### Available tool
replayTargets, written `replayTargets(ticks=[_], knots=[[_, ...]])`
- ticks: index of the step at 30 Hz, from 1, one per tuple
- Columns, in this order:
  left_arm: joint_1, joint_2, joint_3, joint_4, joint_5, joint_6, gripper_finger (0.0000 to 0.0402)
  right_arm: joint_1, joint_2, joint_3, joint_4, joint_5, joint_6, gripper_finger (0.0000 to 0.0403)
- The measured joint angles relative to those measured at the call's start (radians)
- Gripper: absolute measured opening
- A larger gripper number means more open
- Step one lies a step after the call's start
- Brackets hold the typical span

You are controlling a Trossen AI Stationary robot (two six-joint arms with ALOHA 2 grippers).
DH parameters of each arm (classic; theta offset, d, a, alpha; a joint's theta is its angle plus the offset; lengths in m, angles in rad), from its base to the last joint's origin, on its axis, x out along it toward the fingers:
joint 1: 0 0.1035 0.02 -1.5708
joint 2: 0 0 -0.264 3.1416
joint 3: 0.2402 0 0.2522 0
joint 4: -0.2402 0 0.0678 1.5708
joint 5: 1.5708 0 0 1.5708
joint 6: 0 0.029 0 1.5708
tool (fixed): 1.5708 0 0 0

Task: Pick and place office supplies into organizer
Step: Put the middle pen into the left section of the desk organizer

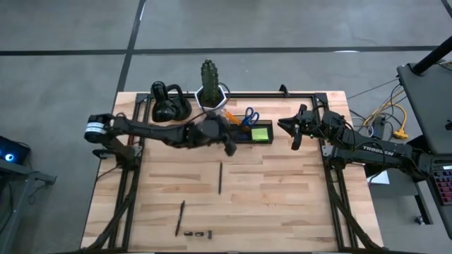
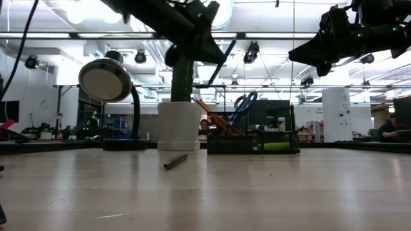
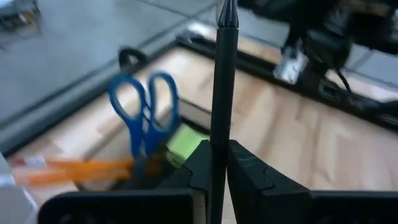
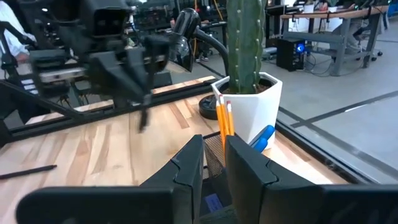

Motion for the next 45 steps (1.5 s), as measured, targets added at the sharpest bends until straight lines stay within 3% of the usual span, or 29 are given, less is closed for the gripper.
replayTargets(ticks=[6,11,24,45], knots=[[0.08,0.064,-0.003,0.196,0.0,0.122,0.0015,0.0,0.0,0.0,-0.002,0.0,0.014,0.0057],[0.118,0.127,-0.004,0.325,-0.005,0.131,0.0015,0.0,0.0,0.0,-0.002,0.0,0.014,0.0057],[0.127,0.205,-0.005,0.376,-0.196,0.145,0.0015,0.0,0.0,0.0,-0.002,0.0,0.007,0.0057],[0.128,0.222,-0.01,0.289,-0.195,0.21,0.0015,0.0,0.0,0.0,-0.002,0.001,-0.006,0.0057]])
